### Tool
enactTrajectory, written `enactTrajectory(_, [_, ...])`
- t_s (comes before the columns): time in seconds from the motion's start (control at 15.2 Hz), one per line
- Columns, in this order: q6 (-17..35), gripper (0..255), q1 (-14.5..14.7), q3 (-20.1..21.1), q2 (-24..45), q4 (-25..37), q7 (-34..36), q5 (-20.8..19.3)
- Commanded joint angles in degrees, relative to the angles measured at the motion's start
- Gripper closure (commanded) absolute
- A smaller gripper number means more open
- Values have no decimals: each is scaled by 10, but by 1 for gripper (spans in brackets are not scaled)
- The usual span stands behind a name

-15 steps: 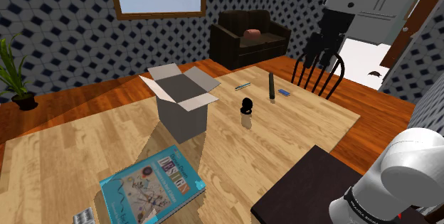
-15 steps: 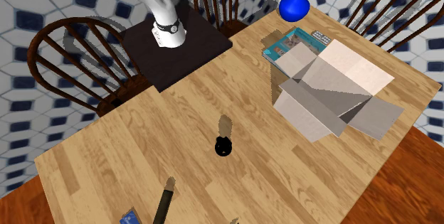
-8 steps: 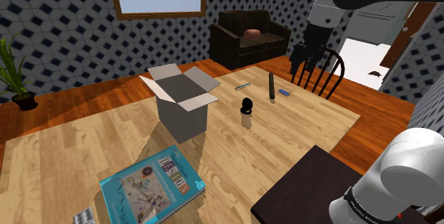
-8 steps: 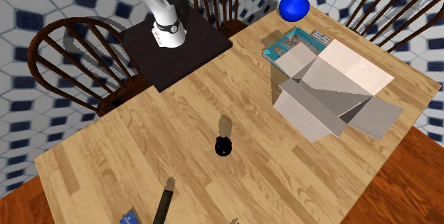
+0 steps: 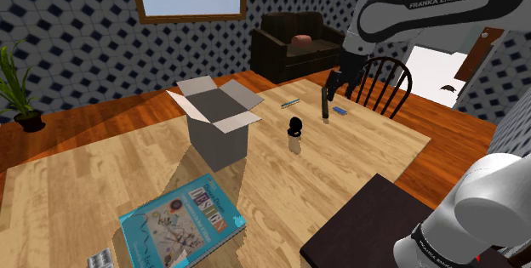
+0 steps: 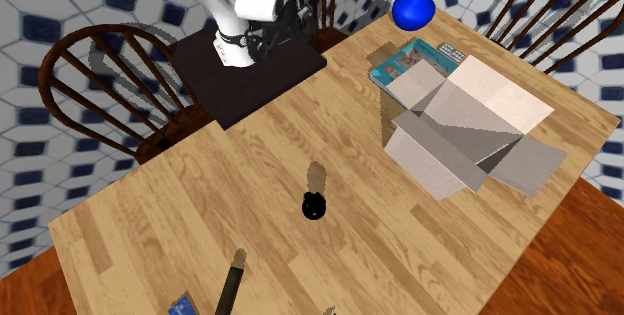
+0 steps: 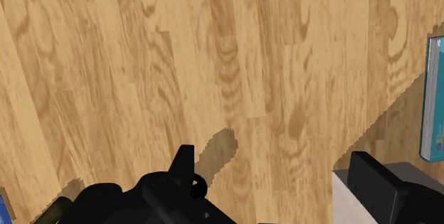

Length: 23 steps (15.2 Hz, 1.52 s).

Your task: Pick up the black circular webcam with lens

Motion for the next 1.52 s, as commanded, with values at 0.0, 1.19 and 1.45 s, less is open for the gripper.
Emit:
enactTrajectory(0.0, [32,0,-2,-7,37,5,-9,1])
enactTrajectory(1.19, [211,0,-26,-32,419,197,-90,69])
enactTrajectory(1.45, [222,0,-40,-27,508,274,-102,84])
